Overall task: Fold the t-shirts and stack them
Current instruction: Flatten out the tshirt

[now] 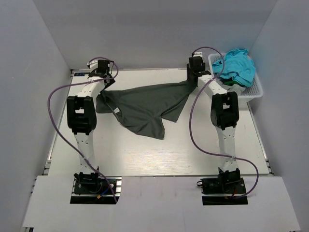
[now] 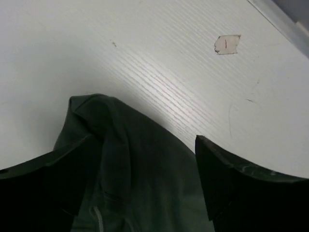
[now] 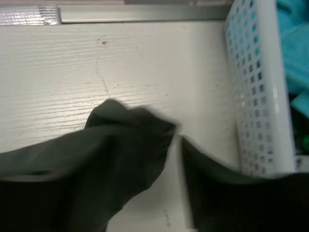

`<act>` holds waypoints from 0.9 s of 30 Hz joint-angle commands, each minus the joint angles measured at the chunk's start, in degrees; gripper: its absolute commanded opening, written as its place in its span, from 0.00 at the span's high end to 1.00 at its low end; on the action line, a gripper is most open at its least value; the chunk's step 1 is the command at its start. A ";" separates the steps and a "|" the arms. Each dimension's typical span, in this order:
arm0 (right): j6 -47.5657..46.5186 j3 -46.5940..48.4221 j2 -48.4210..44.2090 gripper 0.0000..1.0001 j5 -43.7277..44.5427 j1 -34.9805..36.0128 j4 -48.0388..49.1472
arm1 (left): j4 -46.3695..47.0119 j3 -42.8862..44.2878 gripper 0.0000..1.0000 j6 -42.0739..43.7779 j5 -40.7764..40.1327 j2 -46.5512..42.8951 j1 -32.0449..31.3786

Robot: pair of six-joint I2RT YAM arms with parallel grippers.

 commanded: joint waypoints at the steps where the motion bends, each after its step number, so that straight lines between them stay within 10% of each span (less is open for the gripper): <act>1: 0.05 3.57 -0.98 0.10 -4.70 -0.65 1.70 | -4.34 9.32 0.00 2.92 1.18 2.19 0.07; 6: -1.44 2.78 -4.93 0.10 -8.04 -0.57 -0.76 | -6.98 10.76 0.00 4.07 7.21 -1.46 0.07; 14: 2.68 -16.11 -14.51 0.10 -29.11 0.66 -0.32 | 11.99 -23.68 0.00 -1.19 38.33 -21.49 -5.62; 27: 7.43 -40.61 -22.24 0.10 -39.60 7.95 6.70 | 14.30 -43.57 0.00 -5.69 30.20 -26.19 -14.25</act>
